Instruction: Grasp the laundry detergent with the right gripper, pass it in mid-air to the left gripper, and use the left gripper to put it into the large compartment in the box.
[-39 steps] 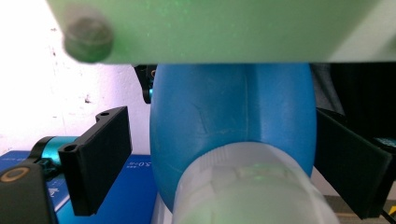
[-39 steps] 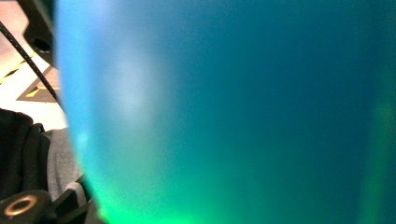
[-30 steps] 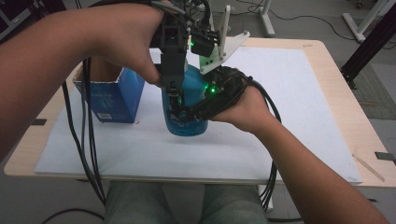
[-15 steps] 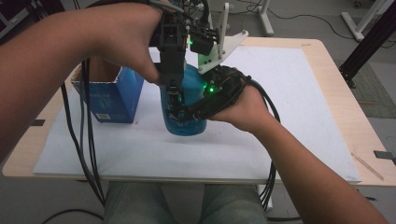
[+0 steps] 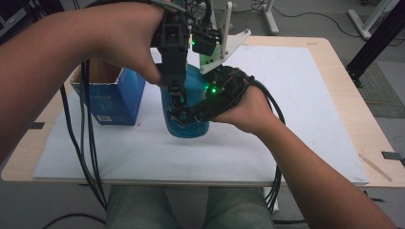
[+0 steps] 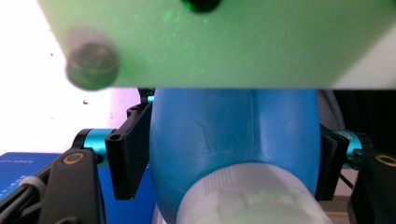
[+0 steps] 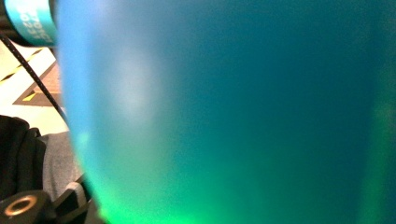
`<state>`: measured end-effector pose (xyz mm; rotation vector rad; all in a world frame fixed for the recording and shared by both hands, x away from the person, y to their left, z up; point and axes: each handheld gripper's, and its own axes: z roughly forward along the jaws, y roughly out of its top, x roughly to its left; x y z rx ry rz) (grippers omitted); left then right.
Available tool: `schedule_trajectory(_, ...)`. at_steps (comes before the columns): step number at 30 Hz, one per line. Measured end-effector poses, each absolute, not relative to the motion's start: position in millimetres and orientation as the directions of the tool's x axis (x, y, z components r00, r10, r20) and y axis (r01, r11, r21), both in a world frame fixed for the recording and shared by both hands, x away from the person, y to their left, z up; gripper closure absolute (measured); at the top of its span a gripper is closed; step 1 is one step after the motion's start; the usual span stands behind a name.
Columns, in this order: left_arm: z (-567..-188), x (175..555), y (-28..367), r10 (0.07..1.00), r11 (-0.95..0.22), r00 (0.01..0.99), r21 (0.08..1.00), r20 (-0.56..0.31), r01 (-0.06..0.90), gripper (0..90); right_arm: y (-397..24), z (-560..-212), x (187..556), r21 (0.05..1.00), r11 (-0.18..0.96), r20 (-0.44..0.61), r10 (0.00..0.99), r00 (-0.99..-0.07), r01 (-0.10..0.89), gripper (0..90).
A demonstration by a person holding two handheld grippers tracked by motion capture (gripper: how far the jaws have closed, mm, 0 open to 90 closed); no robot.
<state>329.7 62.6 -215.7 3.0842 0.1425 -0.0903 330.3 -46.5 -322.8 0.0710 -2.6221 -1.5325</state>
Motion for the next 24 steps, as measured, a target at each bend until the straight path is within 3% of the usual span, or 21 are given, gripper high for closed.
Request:
schedule_trajectory(9,-217.3,329.5,60.8,0.092,-0.994,0.993,0.051,-0.072,0.095,38.3,-47.7,-322.7,331.4,0.871,0.490,0.068,-0.089,-0.994,0.016,45.9)
schedule_trajectory(24,-220.0,327.7,60.5,0.103,-0.994,0.992,0.022,-0.073,0.105,39.2,-45.4,-328.0,326.7,0.885,0.466,0.060,-0.073,-0.996,0.019,43.1)
